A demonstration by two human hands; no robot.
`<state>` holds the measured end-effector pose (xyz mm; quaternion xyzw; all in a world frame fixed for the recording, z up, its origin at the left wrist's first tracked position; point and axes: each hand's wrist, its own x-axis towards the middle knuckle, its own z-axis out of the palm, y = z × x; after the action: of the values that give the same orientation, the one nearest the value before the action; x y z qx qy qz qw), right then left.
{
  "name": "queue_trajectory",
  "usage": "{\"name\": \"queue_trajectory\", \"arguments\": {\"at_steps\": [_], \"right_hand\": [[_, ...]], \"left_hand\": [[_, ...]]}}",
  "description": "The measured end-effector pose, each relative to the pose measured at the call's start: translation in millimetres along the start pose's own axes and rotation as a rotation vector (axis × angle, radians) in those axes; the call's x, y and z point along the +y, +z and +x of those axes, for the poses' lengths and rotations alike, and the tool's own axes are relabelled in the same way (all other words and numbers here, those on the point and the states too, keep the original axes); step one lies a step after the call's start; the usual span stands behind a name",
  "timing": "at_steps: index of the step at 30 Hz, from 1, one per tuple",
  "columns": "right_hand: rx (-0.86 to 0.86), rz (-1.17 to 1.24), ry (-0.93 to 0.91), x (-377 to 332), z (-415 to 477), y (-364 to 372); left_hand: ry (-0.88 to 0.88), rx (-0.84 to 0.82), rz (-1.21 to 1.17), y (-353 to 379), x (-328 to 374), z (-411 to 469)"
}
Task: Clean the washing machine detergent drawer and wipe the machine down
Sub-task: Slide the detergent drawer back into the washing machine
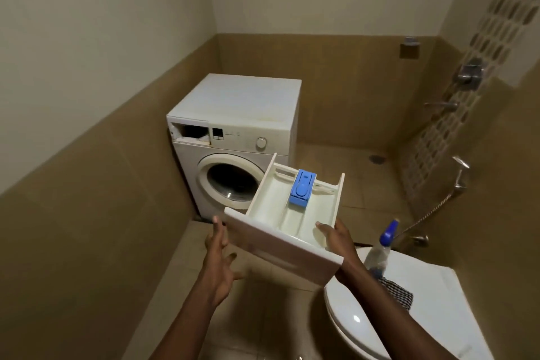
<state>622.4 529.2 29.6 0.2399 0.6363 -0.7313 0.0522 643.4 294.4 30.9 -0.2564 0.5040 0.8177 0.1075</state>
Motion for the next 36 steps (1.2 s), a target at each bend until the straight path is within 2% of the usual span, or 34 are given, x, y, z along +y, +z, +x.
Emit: {"name": "queue_trajectory", "arguments": {"at_steps": [6,12,16,22,25,29,31,36], "right_hand": [[-0.064,-0.081,0.009,-1.3,33.7,65.4],[-0.118,-0.175,-0.002,-8.5,65.9,124.9],[-0.193,-0.244,-0.057,-30.5,89.5,168.1],[-0.364,-0.248,-0.024,-59.1,106.2,229.6],[-0.385,-0.24,0.029,-55.6,118.4,252.4],[-0.391,-0.365,0.069,-43.6,133.7,276.3],[-0.425,-0.361,0.108,-42.3,141.9,284.5],[-0.486,-0.395,0.071,-50.8,175.8,301.9]], "left_hand": [[-0.073,-0.135,-0.036,-18.9,22.7,21.6],[-0.1,-0.145,-0.136,-49.2,57.2,69.3],[-0.13,-0.082,-0.211,-61.1,84.8,109.8],[-0.068,-0.016,-0.357,-79.5,129.9,165.2],[-0.043,0.031,-0.368,-92.1,148.3,196.7],[-0.006,0.11,-0.369,-102.4,161.5,227.2],[-0.01,0.117,-0.377,-107.6,167.5,238.6],[-0.046,0.072,-0.369,-116.9,177.6,270.2]]}}
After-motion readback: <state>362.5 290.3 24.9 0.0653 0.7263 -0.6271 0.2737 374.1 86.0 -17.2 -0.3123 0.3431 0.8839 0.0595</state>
